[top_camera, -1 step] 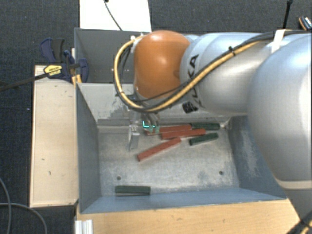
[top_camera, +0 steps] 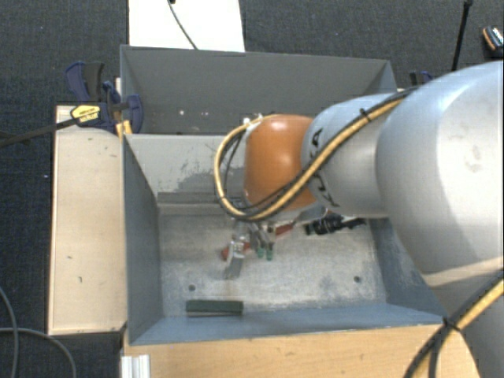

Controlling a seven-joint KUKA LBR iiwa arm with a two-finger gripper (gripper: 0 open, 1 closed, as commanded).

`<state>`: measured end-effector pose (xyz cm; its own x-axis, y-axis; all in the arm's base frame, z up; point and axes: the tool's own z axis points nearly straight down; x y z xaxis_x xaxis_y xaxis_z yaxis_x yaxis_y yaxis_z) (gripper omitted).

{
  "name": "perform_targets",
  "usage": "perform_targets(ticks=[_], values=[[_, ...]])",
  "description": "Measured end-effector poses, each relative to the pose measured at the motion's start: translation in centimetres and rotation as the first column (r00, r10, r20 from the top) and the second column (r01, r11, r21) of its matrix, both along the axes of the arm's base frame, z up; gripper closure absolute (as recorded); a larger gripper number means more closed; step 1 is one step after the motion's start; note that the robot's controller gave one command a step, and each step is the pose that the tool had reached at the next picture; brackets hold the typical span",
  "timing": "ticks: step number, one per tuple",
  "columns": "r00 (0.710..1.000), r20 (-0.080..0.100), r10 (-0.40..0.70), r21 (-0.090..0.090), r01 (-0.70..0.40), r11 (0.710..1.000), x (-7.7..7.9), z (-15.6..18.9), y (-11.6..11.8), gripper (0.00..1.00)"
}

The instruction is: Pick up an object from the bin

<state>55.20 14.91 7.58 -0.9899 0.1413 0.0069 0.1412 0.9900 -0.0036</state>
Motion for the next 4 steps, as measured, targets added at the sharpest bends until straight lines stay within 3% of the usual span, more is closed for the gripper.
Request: perform_targets(ticks=[1, 2, 3, 4], values=[[1.0, 0.009, -0.001, 0.004, 0.001, 1.0, 0.3, 0.4, 0.3, 1.0], [1.0, 0.018, -0.006, 0.007, 0.005, 1.0, -0.4, 17.2, 0.1, 1.0], [0.852, 0.014, 0.524, 0.002, -0.524, 0.852, 3.1, 14.4, 3.1, 1.0], [0.878, 0.003, 0.478, 0.007, -0.478, 0.878, -1.7, 8.4, 8.3, 1.0]])
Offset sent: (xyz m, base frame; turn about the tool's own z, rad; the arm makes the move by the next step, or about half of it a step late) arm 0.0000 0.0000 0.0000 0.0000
